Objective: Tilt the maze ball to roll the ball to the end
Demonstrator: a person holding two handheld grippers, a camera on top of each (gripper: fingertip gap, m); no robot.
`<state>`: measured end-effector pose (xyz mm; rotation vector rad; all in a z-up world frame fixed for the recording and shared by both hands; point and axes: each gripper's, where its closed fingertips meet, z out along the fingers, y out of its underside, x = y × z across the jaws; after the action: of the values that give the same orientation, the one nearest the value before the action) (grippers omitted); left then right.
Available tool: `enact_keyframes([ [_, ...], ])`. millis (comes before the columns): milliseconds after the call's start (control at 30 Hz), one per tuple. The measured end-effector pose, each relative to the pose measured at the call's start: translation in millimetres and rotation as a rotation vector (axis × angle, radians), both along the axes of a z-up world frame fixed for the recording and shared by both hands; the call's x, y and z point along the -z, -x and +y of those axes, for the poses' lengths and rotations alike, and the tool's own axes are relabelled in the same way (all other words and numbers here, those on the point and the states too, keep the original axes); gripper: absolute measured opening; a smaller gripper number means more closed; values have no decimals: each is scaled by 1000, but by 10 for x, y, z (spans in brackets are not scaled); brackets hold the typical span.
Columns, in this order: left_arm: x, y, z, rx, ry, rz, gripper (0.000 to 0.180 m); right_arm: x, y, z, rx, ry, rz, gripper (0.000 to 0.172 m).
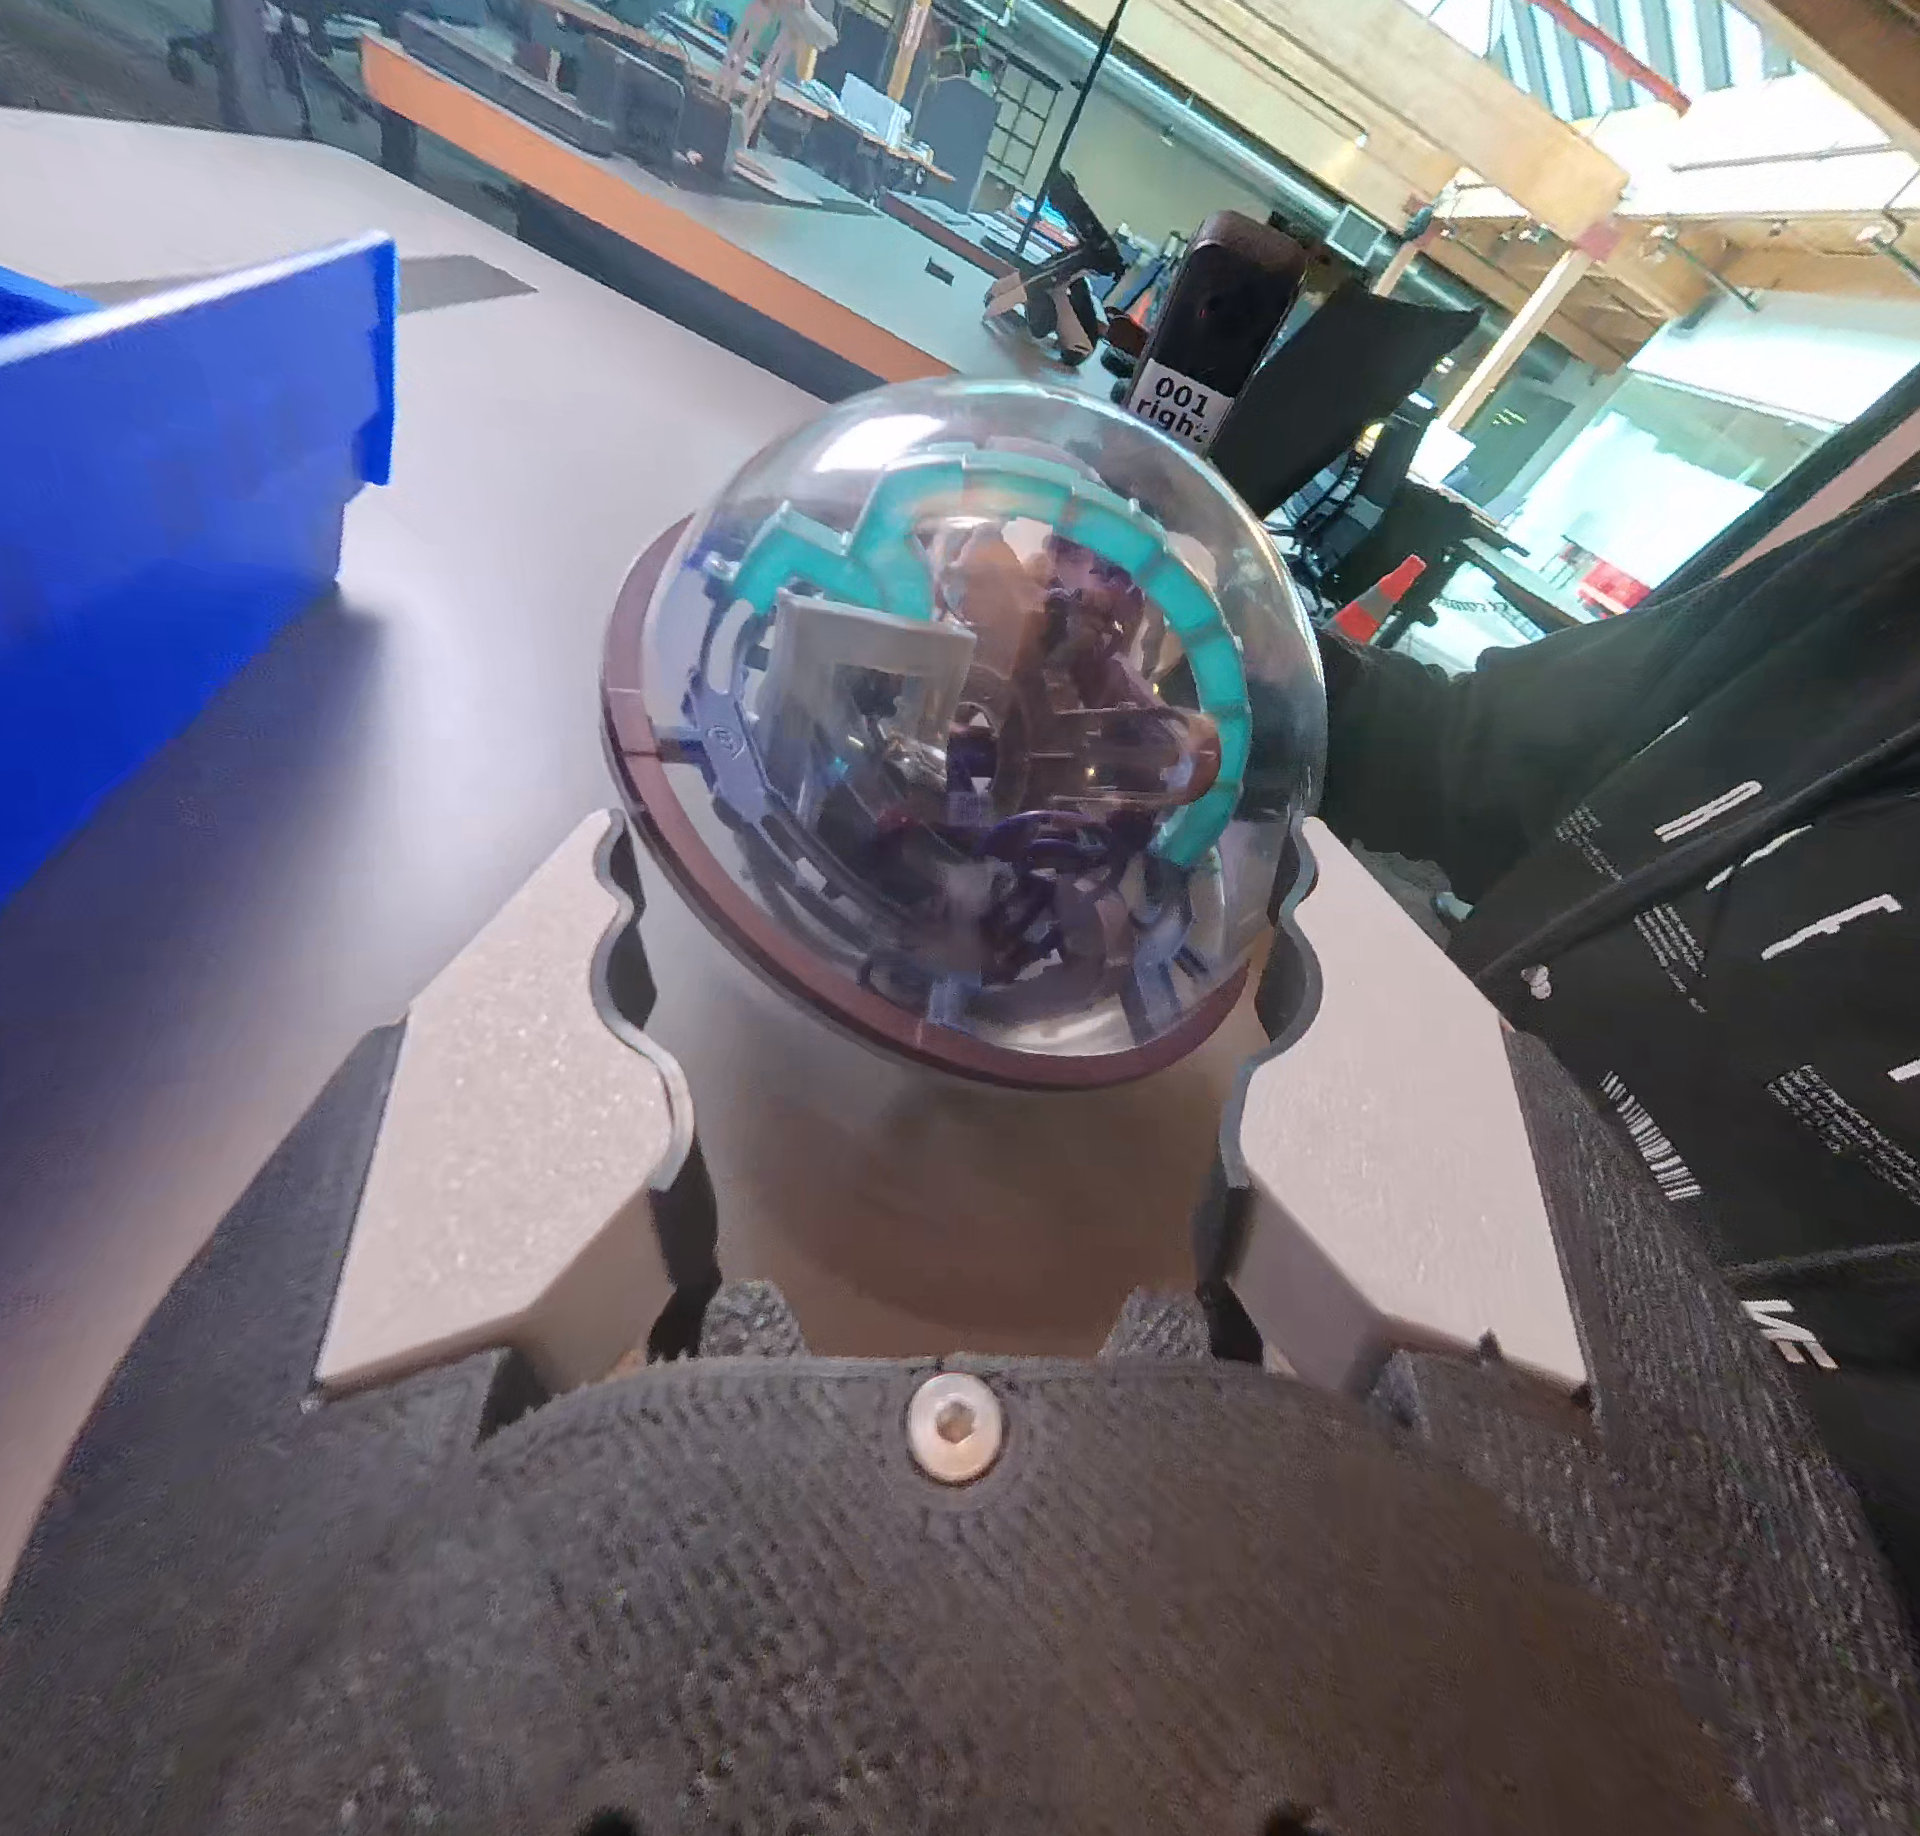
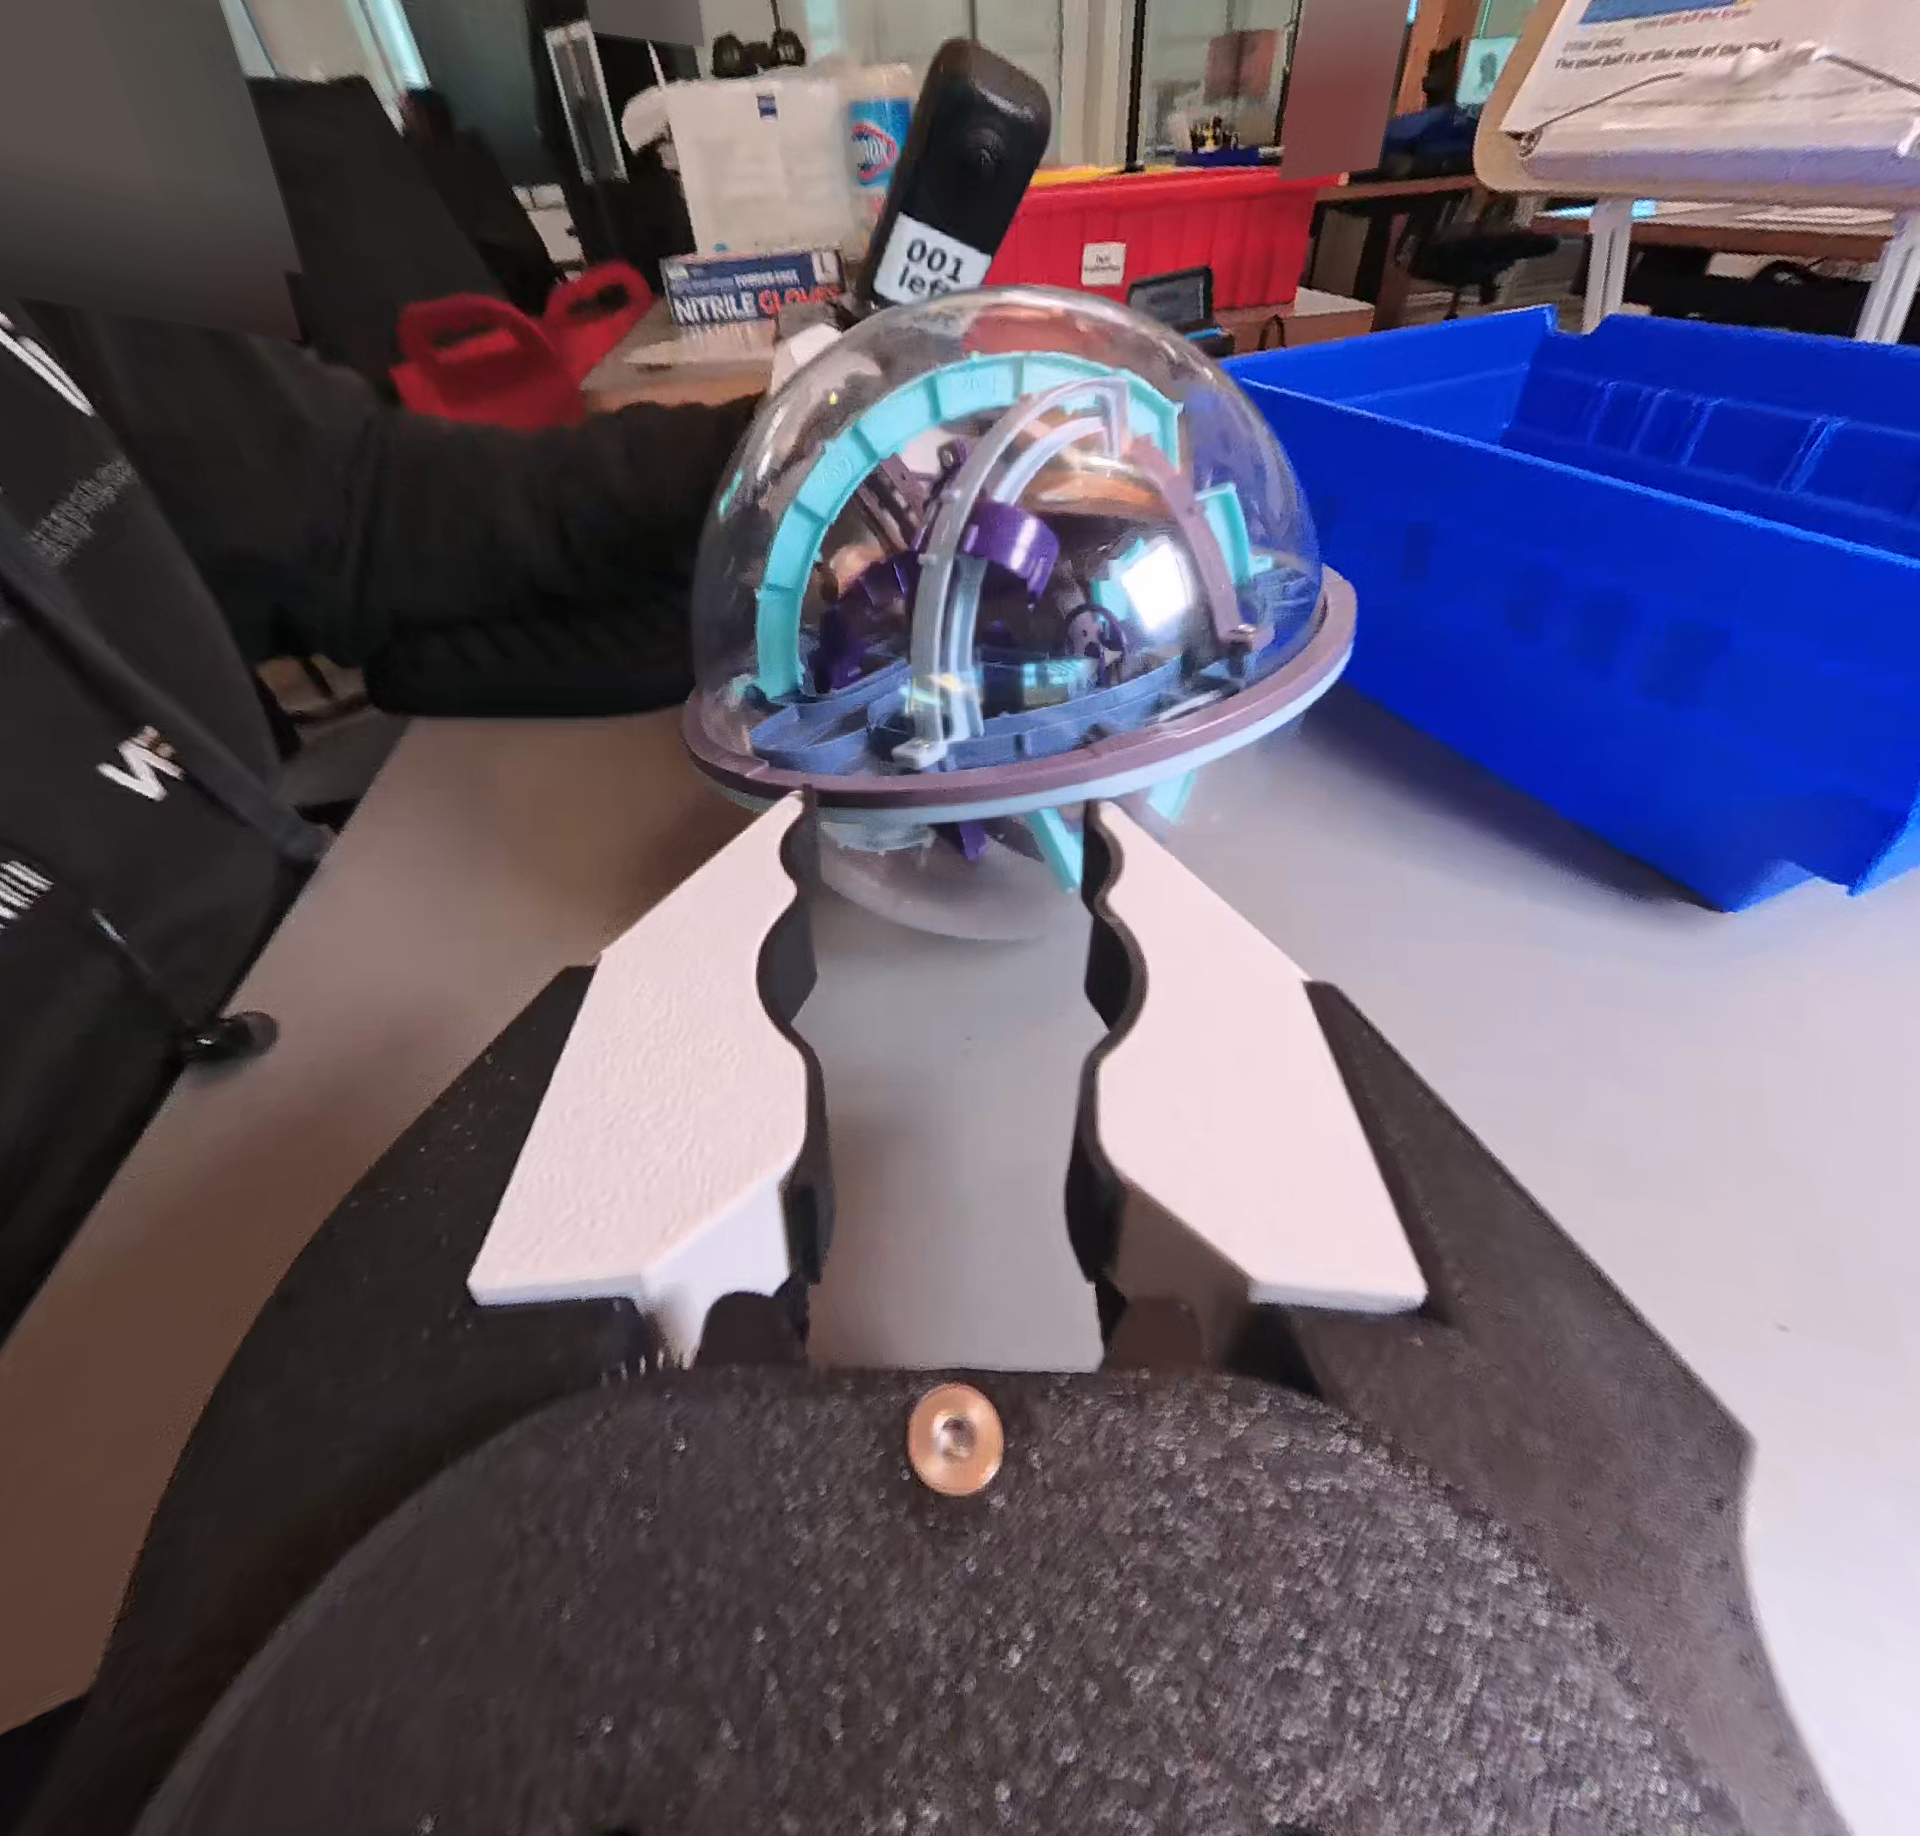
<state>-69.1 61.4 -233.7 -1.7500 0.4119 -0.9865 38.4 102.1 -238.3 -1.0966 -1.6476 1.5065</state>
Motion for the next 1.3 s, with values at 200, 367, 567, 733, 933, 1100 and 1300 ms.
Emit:
enact_keyframes([
  [200, 238, -27, -172, 129, 189, -54, 115, -88, 46, 162, 66, 135, 8, 57],
  [367, 448, -193, -154, 154, 187, 109, 117, -61, 60, 30, 24, 84, 9, 46],
  [567, 351, -91, -136, 124, 184, 40, 97, -54, 23, 119, 32, 128, -20, 38],
  [733, 331, -39, -118, 118, 218, -9, 87, -60, 42, 165, 39, 197, -33, 37],
  [933, 307, 52, -50, 57, 137, 52, 79, -29, 58, 196, 73, 150, -22, 29],
  [1100, 187, 232, 30, -29, 89, -9, 41, 118, 91, 221, 126, -1, -59, 12],
  [1300, 155, 228, -2, -7, 103, -51, 29, 169, 47, 165, 77, -44, -86, 15],
])
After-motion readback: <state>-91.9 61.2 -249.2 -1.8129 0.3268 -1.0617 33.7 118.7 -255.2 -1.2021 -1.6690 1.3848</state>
